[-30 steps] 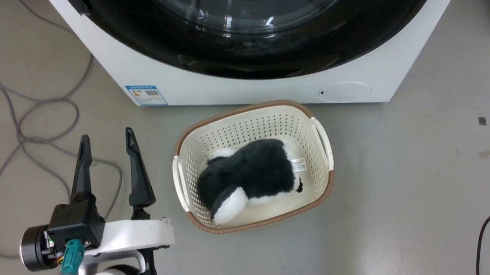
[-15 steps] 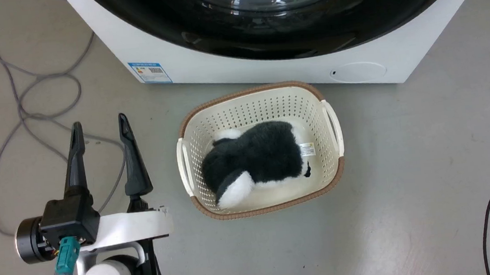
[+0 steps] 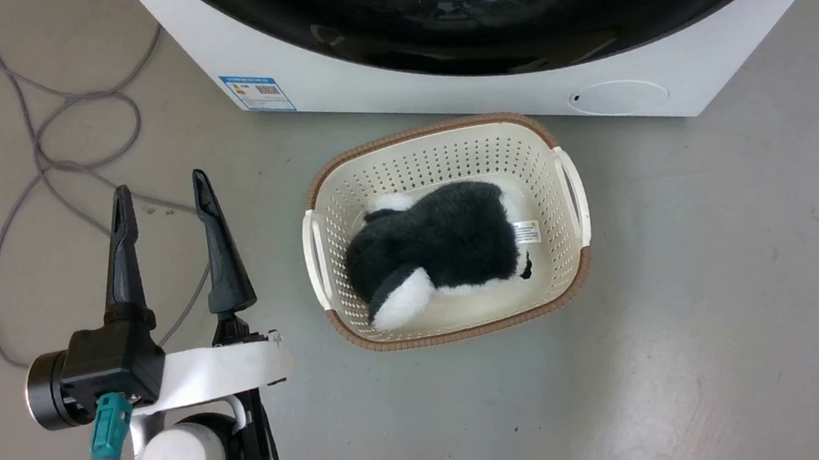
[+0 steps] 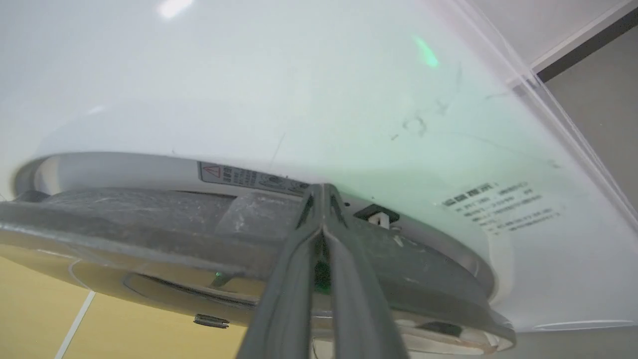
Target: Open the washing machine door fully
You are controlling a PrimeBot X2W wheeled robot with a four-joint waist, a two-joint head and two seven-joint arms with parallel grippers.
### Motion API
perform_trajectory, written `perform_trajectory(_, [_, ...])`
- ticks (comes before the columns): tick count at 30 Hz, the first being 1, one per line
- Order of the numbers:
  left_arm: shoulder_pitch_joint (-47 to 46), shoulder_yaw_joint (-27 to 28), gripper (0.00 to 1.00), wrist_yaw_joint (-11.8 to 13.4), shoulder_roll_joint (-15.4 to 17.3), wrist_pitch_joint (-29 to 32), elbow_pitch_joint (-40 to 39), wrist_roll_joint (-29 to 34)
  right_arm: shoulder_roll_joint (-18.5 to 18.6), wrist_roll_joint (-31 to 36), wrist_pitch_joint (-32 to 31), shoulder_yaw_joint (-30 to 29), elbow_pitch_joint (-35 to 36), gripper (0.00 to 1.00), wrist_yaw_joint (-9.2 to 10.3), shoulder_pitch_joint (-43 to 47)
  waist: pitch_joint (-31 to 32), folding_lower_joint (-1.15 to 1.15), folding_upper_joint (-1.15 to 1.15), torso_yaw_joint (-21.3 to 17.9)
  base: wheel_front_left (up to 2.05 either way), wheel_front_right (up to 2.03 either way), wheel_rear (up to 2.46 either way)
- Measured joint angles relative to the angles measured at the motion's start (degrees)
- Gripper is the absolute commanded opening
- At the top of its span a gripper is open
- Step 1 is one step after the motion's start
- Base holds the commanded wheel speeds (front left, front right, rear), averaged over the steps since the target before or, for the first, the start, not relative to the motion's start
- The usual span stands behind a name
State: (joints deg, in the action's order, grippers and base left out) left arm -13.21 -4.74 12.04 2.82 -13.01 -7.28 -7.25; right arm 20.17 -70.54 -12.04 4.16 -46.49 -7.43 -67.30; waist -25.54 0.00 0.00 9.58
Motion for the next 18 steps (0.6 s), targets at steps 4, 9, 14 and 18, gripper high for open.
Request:
perform_trajectory(4, [-0.02, -0.01, 1.00, 0.43, 0.00, -0.32, -0.01, -0.01, 1.79, -3.56, -5.19, 1.21, 0.07, 0.00, 0.00, -0.31, 0.04, 0.00, 0.00, 0.25, 0.00, 0.00, 0.00])
perform_trajectory(9, [-0.02, 0.13, 1.00, 0.66, 0.01, -1.07, 0.00, -0.10, 3.71, -8.08, -11.63, 2.60, -0.20, 0.00, 0.08, -0.38, 0.53, 0.00, 0.00, 0.27, 0.00, 0.00, 0.00])
perform_trajectory(14, [-0.02, 0.27, 1.00, 0.67, 0.00, -1.66, 0.00, -0.43, 4.58, -11.84, -14.66, 3.81, -0.83, 0.00, 0.19, -0.27, 1.08, 0.00, 0.00, 0.09, 0.00, 0.00, 0.00])
perform_trajectory(18, [0.02, 0.40, 1.00, 0.64, 0.00, -1.67, 0.12, -0.43, 4.49, -13.35, -15.86, 4.28, 0.51, 0.00, 0.35, 1.38, 2.28, 0.00, 0.00, -0.25, 0.00, 0.00, 0.00])
